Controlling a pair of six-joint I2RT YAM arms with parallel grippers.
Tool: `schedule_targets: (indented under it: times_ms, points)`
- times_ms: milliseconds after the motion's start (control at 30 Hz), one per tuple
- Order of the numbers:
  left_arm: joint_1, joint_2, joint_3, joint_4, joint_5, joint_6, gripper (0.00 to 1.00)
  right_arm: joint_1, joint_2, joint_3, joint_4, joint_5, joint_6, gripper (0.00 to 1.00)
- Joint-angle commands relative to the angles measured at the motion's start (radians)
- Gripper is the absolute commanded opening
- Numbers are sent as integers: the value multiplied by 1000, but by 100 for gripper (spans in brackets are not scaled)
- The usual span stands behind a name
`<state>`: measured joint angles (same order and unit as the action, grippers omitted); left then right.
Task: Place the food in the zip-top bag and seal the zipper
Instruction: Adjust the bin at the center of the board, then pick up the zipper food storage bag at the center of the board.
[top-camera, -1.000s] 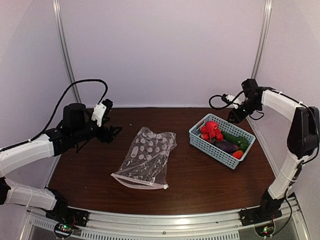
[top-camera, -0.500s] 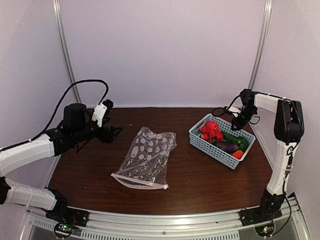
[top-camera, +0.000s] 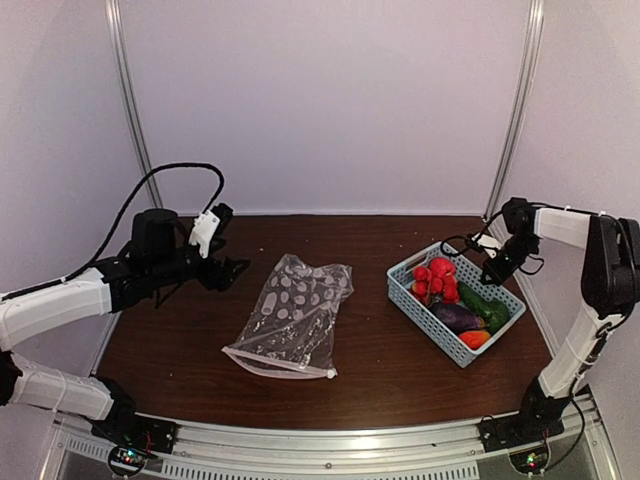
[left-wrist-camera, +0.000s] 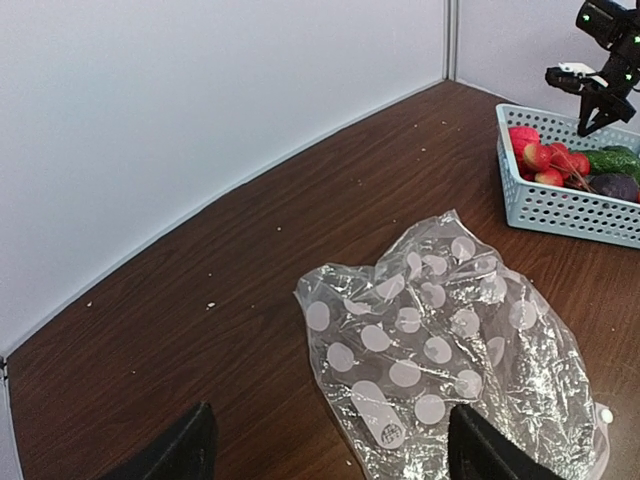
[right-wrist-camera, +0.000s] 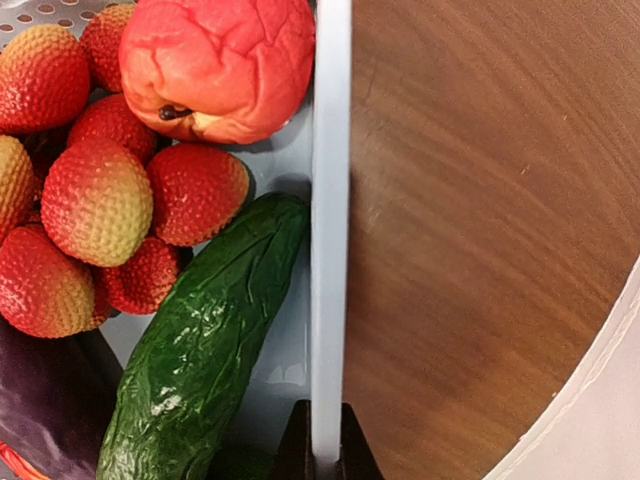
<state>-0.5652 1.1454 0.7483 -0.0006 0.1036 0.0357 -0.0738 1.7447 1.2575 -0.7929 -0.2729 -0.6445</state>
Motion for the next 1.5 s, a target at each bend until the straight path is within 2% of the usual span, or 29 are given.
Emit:
schedule_targets:
  times_ms: [0, 67, 167, 367, 467, 600, 867, 900, 967, 1033, 1100, 1267, 1333, 1467]
  points:
    - [-19, 10, 38, 20, 22, 20, 80, 0, -126, -138, 21, 15, 17, 0]
    - [-35, 15, 45, 10, 19, 17, 80, 0, -167, -192, 22, 21, 46, 0]
    - [-114, 43, 100, -97, -40, 61, 78, 0, -203, -232, 23, 35, 113, 0]
    - [-273, 88, 172, -228, -228, 169, 85, 1, -204, -239, 84, -28, 347, 0]
    - [-297, 91, 205, -285, -251, 149, 85, 7, -176, -205, 93, -60, 448, 0]
    - [-323, 71, 256, -387, -250, 100, 86, 22, -178, -196, 124, -82, 493, 0]
    - [-420, 42, 266, -500, -247, 151, 86, 52, -81, -90, 109, -208, 566, 0]
    - [-435, 48, 272, -520, -248, 160, 87, 52, -65, -72, 101, -224, 571, 0]
    - [-466, 60, 276, -549, -247, 182, 97, 52, -40, -48, 95, -252, 581, 1]
    - [-497, 65, 267, -556, -265, 207, 98, 51, -28, -45, 88, -281, 579, 7]
    - [-540, 73, 257, -564, -298, 232, 98, 51, -42, -50, 71, -286, 555, 17]
    - [-669, 136, 272, -605, -433, 300, 98, 40, -199, -93, 51, -214, 471, 38]
    - [-716, 171, 279, -607, -463, 327, 97, 40, -280, -118, 47, -168, 437, 42]
    - [-770, 251, 278, -606, -531, 379, 83, 40, -460, -226, 90, -139, 386, 43]
